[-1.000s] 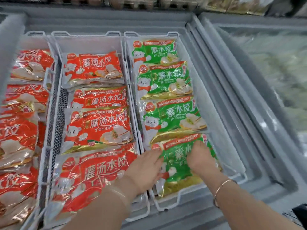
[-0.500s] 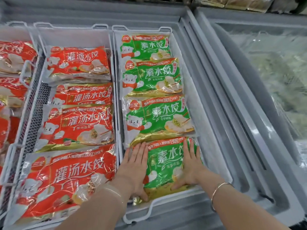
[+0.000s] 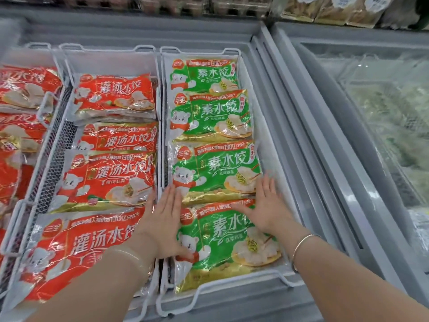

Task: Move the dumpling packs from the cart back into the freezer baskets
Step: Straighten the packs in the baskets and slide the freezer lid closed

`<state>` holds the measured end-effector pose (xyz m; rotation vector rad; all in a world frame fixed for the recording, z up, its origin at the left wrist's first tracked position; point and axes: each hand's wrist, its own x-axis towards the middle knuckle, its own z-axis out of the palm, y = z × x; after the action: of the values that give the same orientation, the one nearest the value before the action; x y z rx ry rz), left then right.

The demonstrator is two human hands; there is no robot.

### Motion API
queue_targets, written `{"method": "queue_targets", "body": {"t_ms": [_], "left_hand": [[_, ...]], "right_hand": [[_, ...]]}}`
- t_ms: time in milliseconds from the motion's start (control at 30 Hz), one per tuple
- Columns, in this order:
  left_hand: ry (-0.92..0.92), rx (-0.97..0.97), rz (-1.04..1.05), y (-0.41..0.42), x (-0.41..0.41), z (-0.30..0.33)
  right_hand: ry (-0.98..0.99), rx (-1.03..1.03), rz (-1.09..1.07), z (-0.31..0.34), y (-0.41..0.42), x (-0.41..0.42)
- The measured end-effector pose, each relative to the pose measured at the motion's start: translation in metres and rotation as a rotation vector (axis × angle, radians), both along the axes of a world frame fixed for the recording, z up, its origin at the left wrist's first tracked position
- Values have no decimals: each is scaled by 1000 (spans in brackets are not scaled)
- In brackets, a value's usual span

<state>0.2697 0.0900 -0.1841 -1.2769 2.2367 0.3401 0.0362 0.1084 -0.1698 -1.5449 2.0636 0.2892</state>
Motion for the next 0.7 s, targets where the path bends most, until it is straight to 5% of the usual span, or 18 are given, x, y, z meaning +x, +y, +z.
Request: {"method": "queue_targets", "body": {"t_ms": [300, 700], "left_hand": [[-159, 10, -39, -5, -11, 5], [73, -378, 239, -59, 43, 149]], "right_hand": [[-166, 127, -75, -1, -12, -11], [-94, -292, 4, 140, -74, 74]]}}
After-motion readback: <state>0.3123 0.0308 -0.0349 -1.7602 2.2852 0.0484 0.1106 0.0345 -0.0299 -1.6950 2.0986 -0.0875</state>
